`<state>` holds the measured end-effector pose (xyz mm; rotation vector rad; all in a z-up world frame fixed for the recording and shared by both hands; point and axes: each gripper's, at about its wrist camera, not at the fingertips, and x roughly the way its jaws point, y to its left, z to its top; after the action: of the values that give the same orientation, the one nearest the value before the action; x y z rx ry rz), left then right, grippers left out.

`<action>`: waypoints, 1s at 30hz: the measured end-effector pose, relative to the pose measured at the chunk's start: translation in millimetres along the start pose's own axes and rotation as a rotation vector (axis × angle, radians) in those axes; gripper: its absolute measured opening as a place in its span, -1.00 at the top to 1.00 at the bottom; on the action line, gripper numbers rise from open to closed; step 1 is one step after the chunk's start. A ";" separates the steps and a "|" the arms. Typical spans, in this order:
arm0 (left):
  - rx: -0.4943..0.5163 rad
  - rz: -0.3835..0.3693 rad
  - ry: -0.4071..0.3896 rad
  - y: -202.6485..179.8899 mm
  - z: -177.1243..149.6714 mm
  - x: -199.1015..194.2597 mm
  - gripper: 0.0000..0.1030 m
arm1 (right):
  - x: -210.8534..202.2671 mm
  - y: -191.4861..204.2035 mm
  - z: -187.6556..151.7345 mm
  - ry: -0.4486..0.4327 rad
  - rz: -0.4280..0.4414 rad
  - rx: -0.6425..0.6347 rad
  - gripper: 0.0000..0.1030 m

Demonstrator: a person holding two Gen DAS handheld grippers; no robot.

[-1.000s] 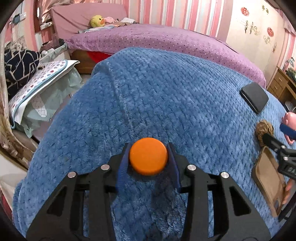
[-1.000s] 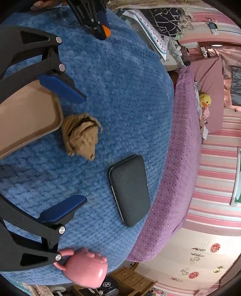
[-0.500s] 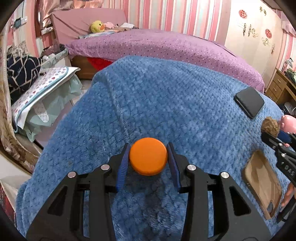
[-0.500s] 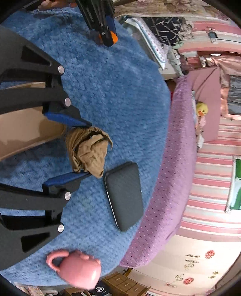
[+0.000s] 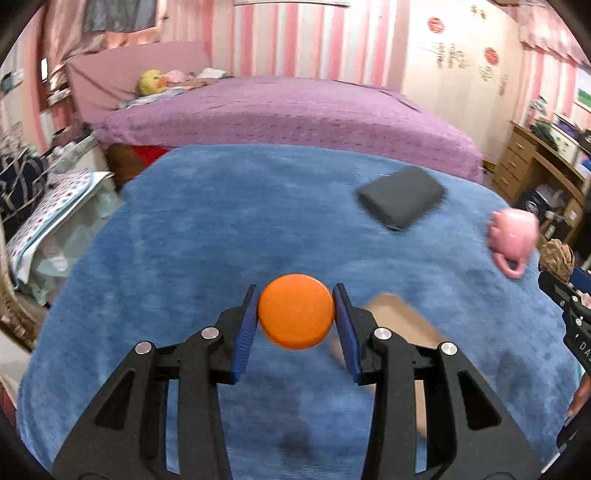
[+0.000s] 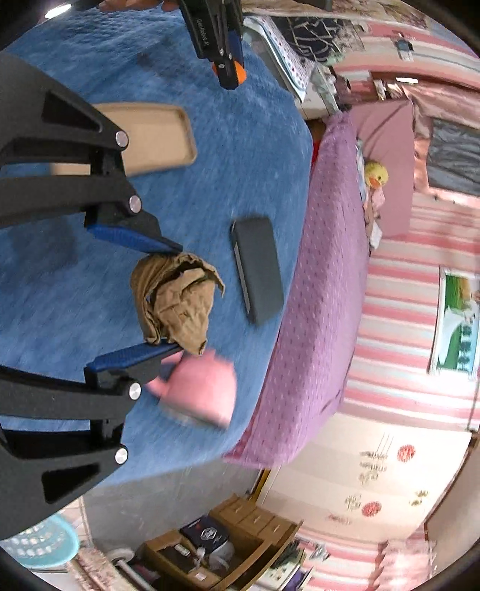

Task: Collect trash
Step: 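Carry the orange piece and brown napkin over the light-blue basket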

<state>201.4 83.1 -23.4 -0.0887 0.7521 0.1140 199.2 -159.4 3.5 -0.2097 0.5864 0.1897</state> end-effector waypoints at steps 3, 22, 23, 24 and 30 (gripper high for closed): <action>0.062 -0.027 -0.007 -36.4 -6.2 -6.2 0.24 | -12.8 -25.4 -14.1 0.004 -0.032 0.022 0.10; 0.215 -0.105 -0.076 -163.9 -49.2 -31.1 0.24 | -51.3 -145.5 -90.7 0.008 -0.208 0.173 0.10; 0.213 -0.103 -0.078 -165.6 -50.0 -30.8 0.24 | -51.9 -147.7 -91.3 0.006 -0.206 0.176 0.10; 0.210 -0.105 -0.078 -166.9 -50.1 -30.3 0.24 | -52.3 -151.2 -92.2 0.004 -0.205 0.180 0.10; 0.224 -0.125 -0.075 -181.1 -61.2 -34.7 0.24 | -55.1 -170.1 -100.8 0.014 -0.197 0.184 0.10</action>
<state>159.4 -106.1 -36.9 0.0814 0.6786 -0.0860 141.2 -354.5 -23.2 -0.0893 0.5901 -0.0567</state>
